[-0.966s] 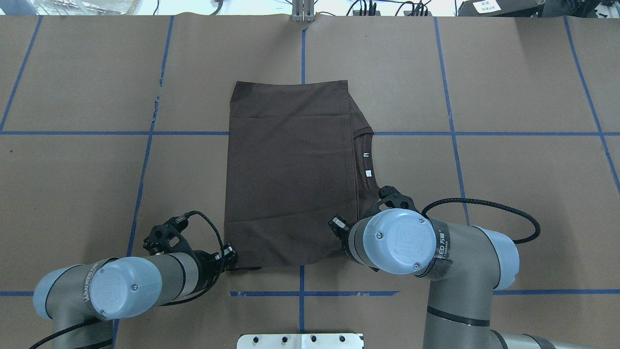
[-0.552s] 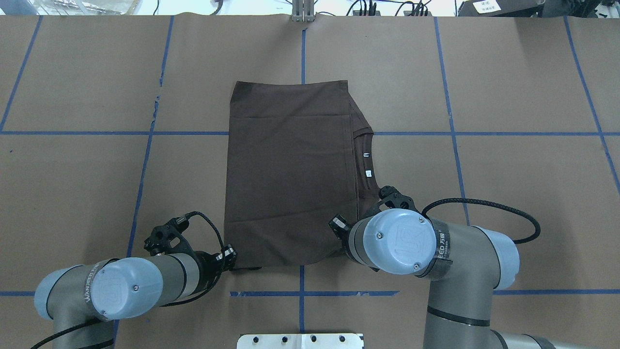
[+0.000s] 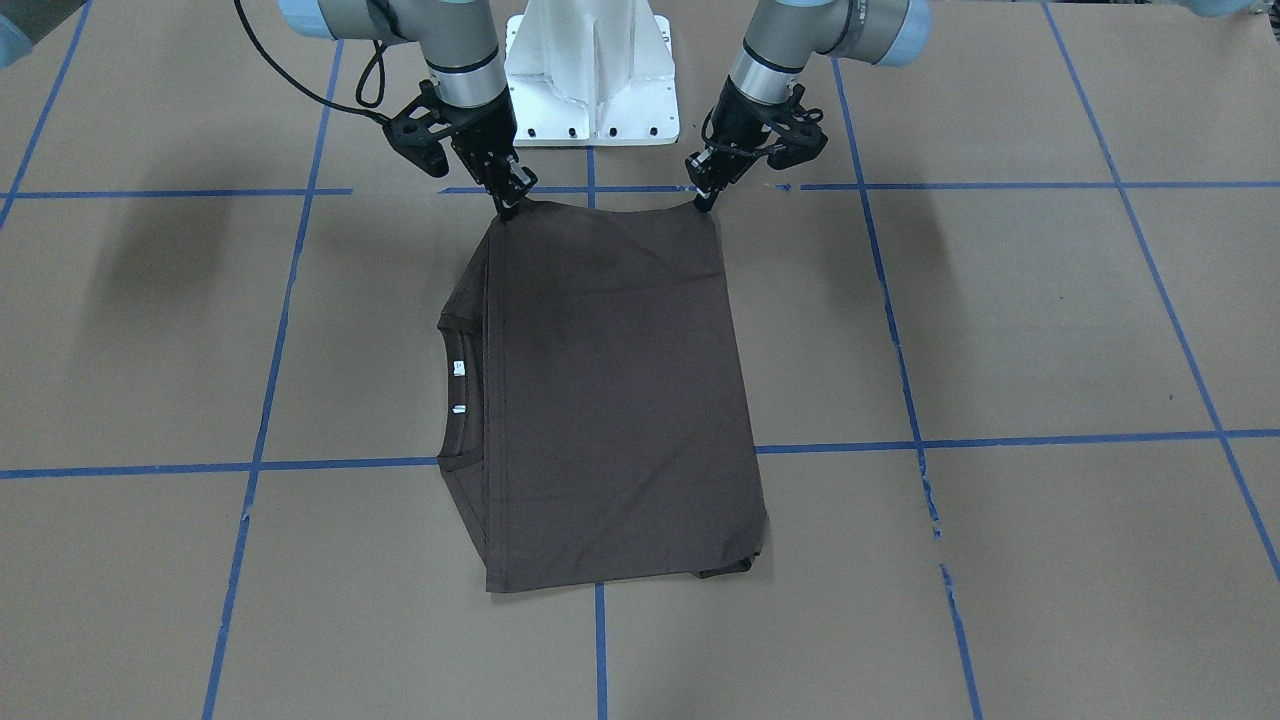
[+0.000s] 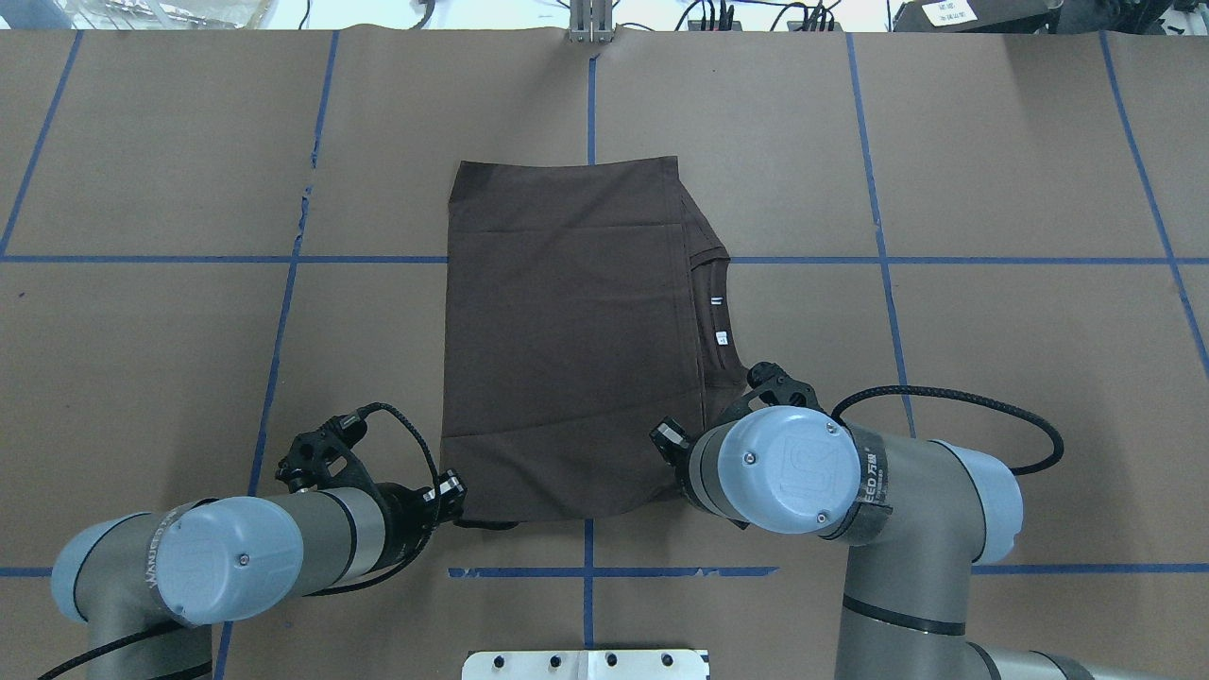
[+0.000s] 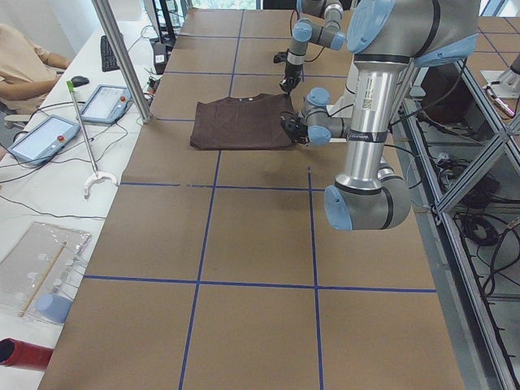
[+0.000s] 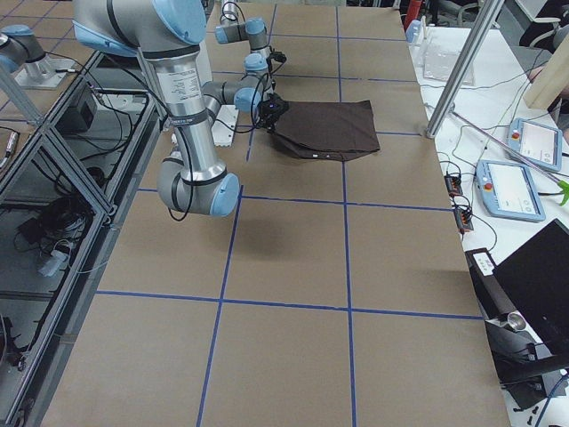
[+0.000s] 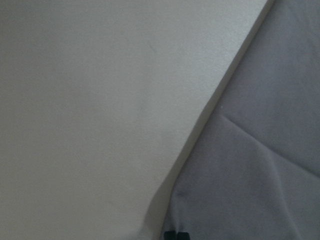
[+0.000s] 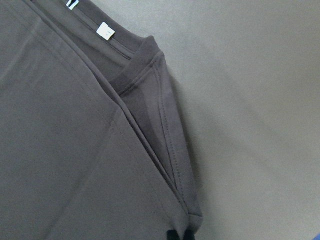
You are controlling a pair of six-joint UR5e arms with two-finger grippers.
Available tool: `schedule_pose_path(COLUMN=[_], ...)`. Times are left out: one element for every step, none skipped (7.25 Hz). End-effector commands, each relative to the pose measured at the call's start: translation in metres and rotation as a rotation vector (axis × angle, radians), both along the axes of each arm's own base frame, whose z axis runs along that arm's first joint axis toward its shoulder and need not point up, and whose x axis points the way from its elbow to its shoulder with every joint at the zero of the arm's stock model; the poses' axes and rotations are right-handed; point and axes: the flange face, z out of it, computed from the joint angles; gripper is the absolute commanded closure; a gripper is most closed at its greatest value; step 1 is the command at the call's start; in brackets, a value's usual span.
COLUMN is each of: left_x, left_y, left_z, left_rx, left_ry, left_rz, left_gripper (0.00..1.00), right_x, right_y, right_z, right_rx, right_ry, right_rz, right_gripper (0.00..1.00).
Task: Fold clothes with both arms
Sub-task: 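Grasp the near edge of the shirt with both grippers, then lift the near edge with both grippers and fold it away from the robot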
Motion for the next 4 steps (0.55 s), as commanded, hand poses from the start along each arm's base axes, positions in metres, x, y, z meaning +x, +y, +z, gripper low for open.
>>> schedule_pose_path(left_x=[-0.012, -0.026, -0.033, -0.039], left_y=[0.004, 0.014, 0.020, 0.026], left_z=[-0.018, -0.038, -0.051, -0.060], left_rx=[0.001, -0.022, -0.039, -0.067], left_ry=[0.044, 0.098, 0.133, 0.160], left_rz=[0.015, 0.089, 0.115, 0.111], left_gripper=[1.00, 1.00, 1.00, 1.00], right_x=[0.009, 0.015, 0.038, 0.055], right_y=[0.004, 0.014, 0.031, 0.044], right_z=[0.006, -0.001, -0.002, 0.001], right_rx=[-0.001, -0.001, 0.002, 0.003], right_ry=[0.003, -0.020, -0.041, -0.051], right_rz=[-0.001, -0.008, -0.025, -0.041], right_gripper=[1.00, 1.00, 1.00, 1.00])
